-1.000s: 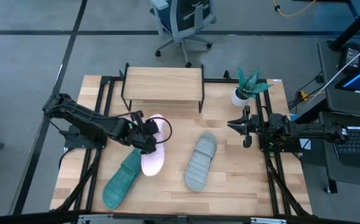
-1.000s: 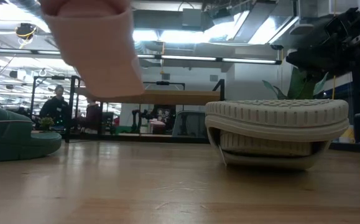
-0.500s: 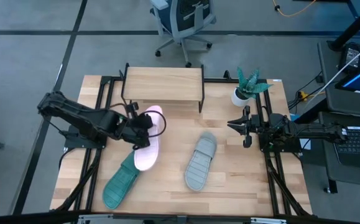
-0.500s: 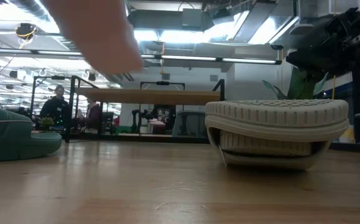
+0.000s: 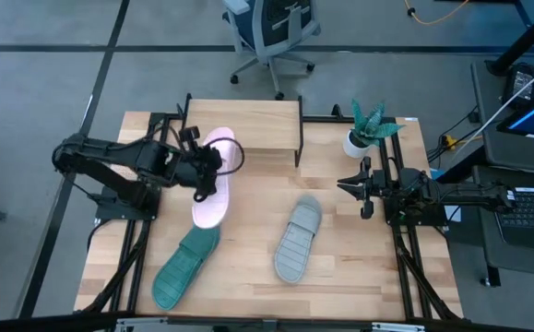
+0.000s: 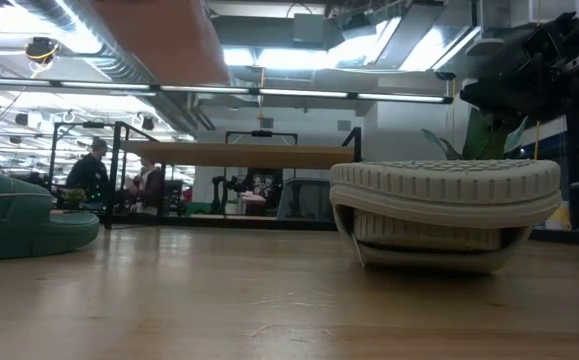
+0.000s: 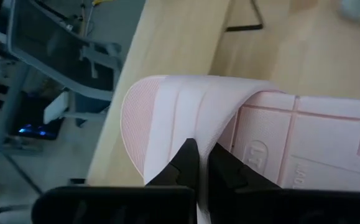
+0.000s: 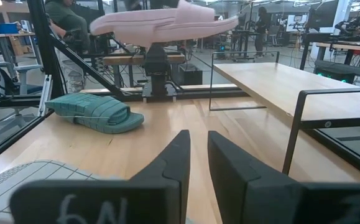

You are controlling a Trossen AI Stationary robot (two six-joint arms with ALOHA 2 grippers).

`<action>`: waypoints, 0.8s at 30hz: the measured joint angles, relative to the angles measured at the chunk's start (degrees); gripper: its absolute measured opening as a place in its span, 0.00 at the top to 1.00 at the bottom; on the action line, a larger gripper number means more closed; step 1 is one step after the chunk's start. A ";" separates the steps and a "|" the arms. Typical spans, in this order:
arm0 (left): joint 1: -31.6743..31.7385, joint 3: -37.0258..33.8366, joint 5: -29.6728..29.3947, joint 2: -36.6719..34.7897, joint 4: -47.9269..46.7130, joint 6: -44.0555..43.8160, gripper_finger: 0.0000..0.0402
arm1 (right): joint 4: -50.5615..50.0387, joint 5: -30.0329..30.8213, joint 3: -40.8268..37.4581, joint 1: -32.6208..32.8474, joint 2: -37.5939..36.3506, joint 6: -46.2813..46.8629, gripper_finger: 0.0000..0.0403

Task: Pick and place slides into the shelf
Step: Put the pink pair of slides on the shelf

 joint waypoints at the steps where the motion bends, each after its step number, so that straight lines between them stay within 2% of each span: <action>1: 0.97 0.09 -0.10 -0.01 0.00 0.95 0.99 | 0.00 0.00 -0.02 0.00 0.00 0.00 0.85; 8: 9.09 0.14 -1.25 0.00 0.02 7.81 0.99 | 0.00 0.00 -0.01 0.02 0.00 0.00 0.85; 12: 14.30 0.14 0.02 0.00 0.61 11.39 0.99 | -0.02 0.00 0.00 0.02 0.00 -0.22 0.85; 20: 25.60 0.14 11.06 0.00 7.87 23.74 0.99 | 0.03 0.74 -0.01 0.01 0.00 -1.58 0.85; 24: 30.15 0.18 13.20 0.00 9.29 28.43 0.99 | 0.32 1.05 -0.02 0.02 0.00 -1.57 0.85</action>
